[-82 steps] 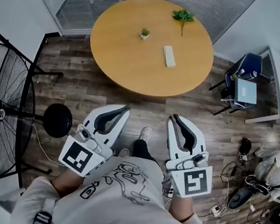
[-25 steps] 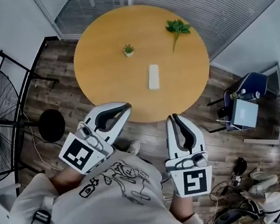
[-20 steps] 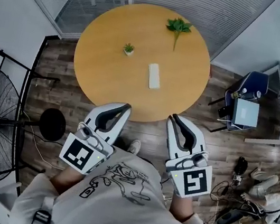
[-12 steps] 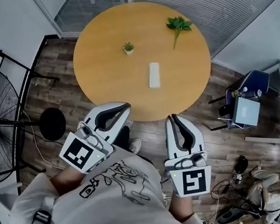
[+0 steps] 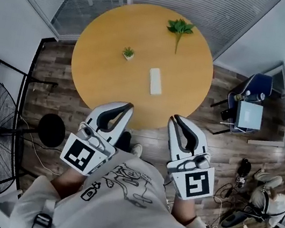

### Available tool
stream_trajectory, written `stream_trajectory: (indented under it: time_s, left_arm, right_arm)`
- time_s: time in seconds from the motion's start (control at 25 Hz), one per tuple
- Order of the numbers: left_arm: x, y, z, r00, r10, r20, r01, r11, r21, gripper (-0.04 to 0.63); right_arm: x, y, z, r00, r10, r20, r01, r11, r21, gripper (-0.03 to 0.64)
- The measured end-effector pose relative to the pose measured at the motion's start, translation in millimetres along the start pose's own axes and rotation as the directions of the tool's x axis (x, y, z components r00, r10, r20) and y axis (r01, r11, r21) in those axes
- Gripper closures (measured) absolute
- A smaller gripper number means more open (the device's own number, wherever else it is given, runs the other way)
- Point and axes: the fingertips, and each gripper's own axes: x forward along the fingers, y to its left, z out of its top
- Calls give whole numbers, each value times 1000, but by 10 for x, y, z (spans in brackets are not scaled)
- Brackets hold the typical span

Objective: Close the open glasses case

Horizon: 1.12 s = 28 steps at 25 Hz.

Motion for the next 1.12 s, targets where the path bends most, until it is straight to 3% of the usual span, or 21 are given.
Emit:
stream_trajectory:
  time_s: [1.12]
  left_arm:
    - [876,1092,143,997,-73,6,73,997,-14,575]
  right_arm:
    - [1255,-546,111,999,-51,-18,51,999,-16,586]
